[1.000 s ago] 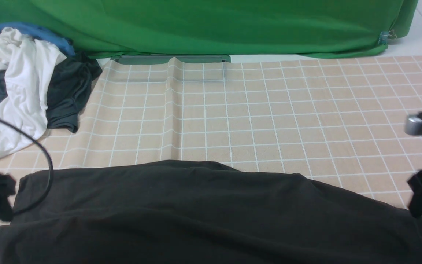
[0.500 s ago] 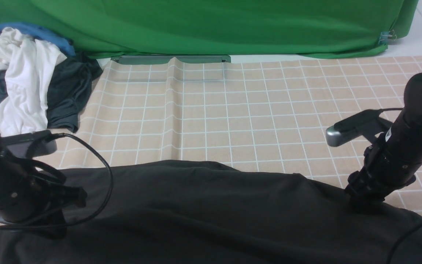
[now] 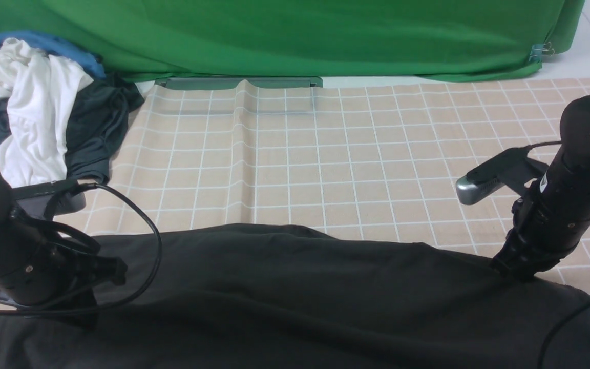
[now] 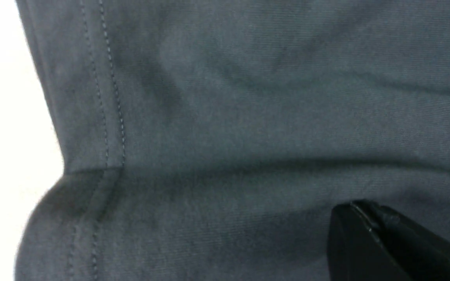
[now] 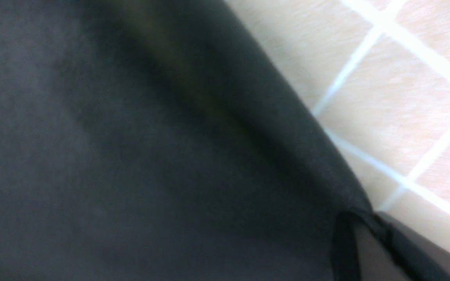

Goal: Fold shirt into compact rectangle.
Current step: 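Pull the folded dark garment lengthwise by its ends to straighten it flat on the table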

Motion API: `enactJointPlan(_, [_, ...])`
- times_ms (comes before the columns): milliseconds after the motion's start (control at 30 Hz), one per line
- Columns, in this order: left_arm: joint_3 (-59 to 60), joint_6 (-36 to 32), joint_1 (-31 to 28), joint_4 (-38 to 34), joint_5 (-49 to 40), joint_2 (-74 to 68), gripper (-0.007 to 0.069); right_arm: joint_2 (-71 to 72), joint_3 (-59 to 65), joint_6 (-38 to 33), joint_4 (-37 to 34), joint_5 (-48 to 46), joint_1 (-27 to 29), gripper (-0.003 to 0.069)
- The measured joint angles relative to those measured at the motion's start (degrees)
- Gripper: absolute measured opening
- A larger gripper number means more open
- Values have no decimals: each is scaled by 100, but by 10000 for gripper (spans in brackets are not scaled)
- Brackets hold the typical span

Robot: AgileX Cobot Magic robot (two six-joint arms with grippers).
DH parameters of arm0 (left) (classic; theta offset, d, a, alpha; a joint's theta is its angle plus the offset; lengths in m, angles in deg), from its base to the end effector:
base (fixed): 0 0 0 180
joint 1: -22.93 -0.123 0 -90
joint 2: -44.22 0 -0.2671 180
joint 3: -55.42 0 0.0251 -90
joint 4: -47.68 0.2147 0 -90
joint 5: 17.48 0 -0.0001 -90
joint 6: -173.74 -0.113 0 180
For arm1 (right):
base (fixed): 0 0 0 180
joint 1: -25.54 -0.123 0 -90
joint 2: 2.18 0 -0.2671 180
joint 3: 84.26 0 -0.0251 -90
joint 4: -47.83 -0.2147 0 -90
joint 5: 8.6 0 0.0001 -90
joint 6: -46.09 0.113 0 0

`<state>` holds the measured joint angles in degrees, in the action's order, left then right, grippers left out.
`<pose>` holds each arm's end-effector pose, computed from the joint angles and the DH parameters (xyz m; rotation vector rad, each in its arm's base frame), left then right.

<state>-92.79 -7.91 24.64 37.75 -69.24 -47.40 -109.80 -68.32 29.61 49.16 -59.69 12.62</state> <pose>0.2102 -0.0216 0.1812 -0.0657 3.0494 -0.2148 0.2774 0.0615 0.1673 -0.7939 2.9435 -0.0330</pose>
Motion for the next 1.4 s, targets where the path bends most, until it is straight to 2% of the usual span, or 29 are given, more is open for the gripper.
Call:
enactJointPlan(300, [0, -89, 0, 0, -22, -6, 18, 16, -30, 171, 212, 89, 0, 46])
enactJointPlan(433, [-208, -33, 0, 112, -22, -6, 18, 16, -35, 261, 247, 223, 0, 72])
enactJointPlan(500, [-457, 165, 0, 346, 28, -6, 18, 16, -49, 432, 286, 244, 0, 144])
enactJointPlan(567, [-700, 211, 0, 631, 176, -6, 18, 35, -64, 707, 313, 266, 0, 262])
enactJointPlan(700, [-903, 404, 0, 1122, 420, -6, 33, 135, -85, 880, 316, 151, 0, 400])
enactJointPlan(867, [-903, 912, 0, 1943, 713, -138, 141, 287, -111, 898, 316, 13, 0, 417])
enactJointPlan(1033, [-903, 1138, 0, 2208, 917, -728, 348, 395, -116, 898, 316, -1, 0, 412])
enactJointPlan(1167, [-903, 1667, 0, 2620, 911, -1194, 477, 411, -116, 898, 316, -6, 0, 412])
enactJointPlan(1267, [-903, 1869, 0, 2881, 878, -1490, 526, 411, -116, 898, 316, -13, 0, 412])
enactJointPlan(1400, [-924, 2261, 0, 3184, 948, -1712, 526, 411, -116, 898, 316, -14, 0, 412])
